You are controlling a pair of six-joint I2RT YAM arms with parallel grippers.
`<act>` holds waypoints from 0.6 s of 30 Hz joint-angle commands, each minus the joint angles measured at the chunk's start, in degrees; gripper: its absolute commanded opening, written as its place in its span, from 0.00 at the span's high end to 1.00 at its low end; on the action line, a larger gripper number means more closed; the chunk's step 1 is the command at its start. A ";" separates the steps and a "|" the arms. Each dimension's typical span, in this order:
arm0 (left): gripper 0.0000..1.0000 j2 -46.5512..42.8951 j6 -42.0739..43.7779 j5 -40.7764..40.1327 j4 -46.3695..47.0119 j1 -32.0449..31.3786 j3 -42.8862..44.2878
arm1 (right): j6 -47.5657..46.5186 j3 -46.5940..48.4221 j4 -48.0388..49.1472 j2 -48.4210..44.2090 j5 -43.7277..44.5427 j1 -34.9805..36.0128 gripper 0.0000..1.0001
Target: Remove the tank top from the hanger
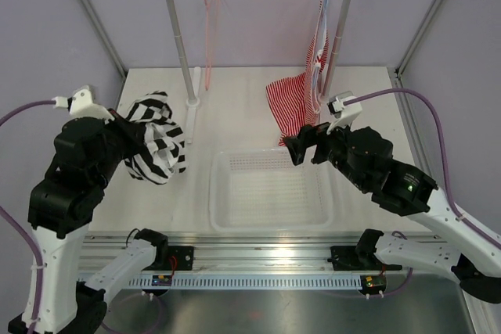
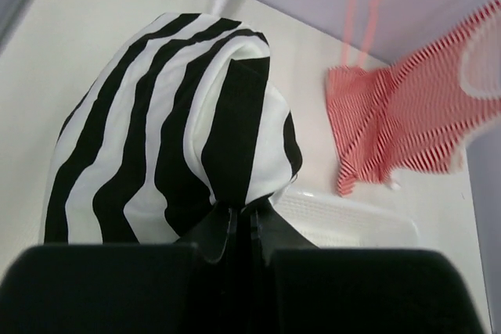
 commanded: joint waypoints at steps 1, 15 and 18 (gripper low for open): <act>1.00 5.19 8.11 18.41 -1.82 -0.76 4.83 | -1.45 3.92 -1.67 -1.49 6.27 -0.20 0.01; 1.00 10.47 3.12 30.75 4.50 -16.13 1.23 | -1.98 8.14 -7.39 -5.80 10.68 -0.20 0.00; 1.00 14.15 2.85 27.06 3.80 -22.02 1.93 | -1.71 8.23 -7.91 -6.24 10.77 -0.20 0.00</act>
